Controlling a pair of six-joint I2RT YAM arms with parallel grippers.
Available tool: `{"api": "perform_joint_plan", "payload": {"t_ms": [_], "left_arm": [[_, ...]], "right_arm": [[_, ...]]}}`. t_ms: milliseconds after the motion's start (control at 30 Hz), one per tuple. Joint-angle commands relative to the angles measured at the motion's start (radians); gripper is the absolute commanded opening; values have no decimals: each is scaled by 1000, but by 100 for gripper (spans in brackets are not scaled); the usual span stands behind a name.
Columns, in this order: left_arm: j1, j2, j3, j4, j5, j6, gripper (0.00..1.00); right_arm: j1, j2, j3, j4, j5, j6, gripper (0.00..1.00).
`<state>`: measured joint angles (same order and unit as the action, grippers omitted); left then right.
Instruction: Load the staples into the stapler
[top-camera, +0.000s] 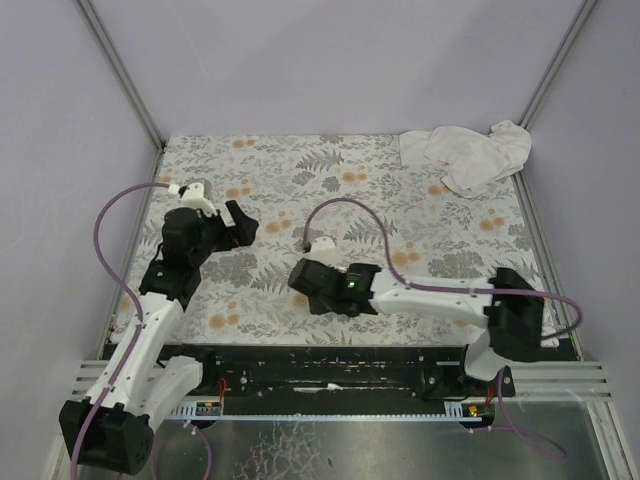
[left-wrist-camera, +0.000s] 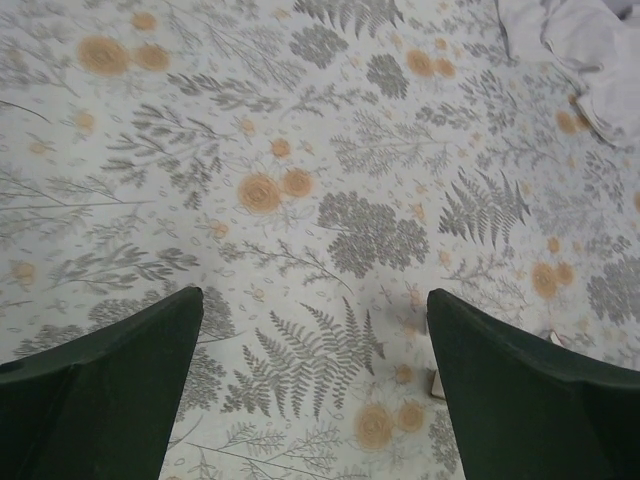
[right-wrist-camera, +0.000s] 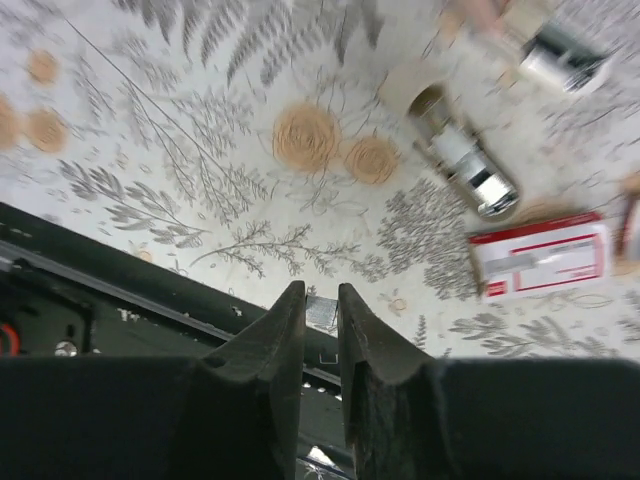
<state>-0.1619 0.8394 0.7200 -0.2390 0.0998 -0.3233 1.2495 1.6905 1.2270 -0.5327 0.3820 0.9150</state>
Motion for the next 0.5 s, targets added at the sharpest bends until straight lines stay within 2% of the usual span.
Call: {"api": "perform_joint_plan", "payload": {"t_ms": [0,100,233,400,467], "left_arm": [[-17,83,-7,80,156,9,90],[-95,157,31,79,175,11,88],[-211,248,60,125,196,-38,88],[-299,437,120,158,255,-57,87],[-309,512,146,156,294,-56,83]], "right_arm": [[-115,-163,-55,13,2,-153,25],[-250,-245,-147,84,-80,-265,25],[-410,-277,-218,160,-200,-358,25],[-519,-273,-245,207,-264,-396,24],[-538,-277,-262,228,-287,-398,24]]}}
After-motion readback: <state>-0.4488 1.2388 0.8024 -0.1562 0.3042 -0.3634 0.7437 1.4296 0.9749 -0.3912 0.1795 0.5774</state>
